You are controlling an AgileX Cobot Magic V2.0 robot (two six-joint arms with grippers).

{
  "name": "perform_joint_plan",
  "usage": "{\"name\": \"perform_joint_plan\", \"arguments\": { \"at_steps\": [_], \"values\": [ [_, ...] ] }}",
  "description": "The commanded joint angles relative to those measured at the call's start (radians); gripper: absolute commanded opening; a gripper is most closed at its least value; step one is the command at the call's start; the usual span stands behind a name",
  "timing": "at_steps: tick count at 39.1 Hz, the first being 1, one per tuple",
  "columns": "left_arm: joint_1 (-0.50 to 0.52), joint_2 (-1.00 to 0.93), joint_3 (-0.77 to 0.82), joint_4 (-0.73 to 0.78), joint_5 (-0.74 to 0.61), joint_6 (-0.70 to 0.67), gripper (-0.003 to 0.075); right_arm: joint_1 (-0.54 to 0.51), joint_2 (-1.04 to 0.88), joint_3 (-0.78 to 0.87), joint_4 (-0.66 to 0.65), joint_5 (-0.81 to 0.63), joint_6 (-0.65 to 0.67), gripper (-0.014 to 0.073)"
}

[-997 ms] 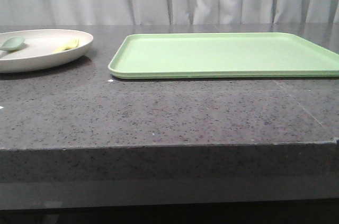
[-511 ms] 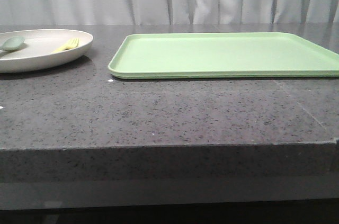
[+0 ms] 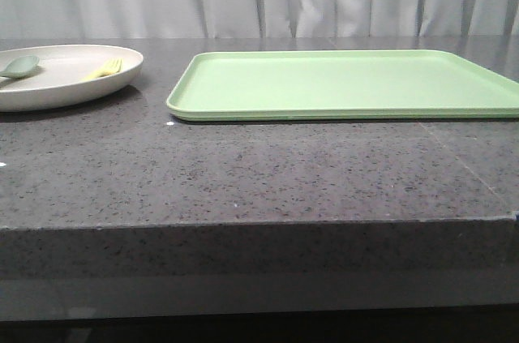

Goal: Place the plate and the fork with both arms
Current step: 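Lower the left gripper to the rim of the cream plate and grasp it, then lift the plate with the left gripper and carry it over the tray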

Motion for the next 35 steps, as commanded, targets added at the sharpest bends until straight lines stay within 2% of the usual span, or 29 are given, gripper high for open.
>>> {"name": "perform_joint_plan", "arguments": {
  "at_steps": [1,5,13,25,35],
  "values": [
    [-0.003,-0.051,-0.027,-0.028,-0.02,0.001,0.0043,0.0,0.007,-0.035,0.0,-0.073,-0.006,0.053],
    [-0.003,-0.051,-0.027,-0.028,-0.019,0.001,-0.0018,0.0,0.007,-0.035,0.0,-0.073,-0.006,0.053],
    [-0.003,-0.053,-0.049,-0.061,0.03,0.001,-0.0018,0.0,0.007,-0.035,0.0,-0.073,-0.006,0.053],
    [-0.003,-0.053,-0.144,-0.251,0.143,0.001,-0.0018,0.0,0.007,-0.035,0.0,-0.073,-0.006,0.053],
    [-0.023,-0.053,-0.144,-0.384,0.149,-0.02,-0.0018,0.0,0.007,-0.035,0.0,-0.073,-0.006,0.053]
  ]
}}
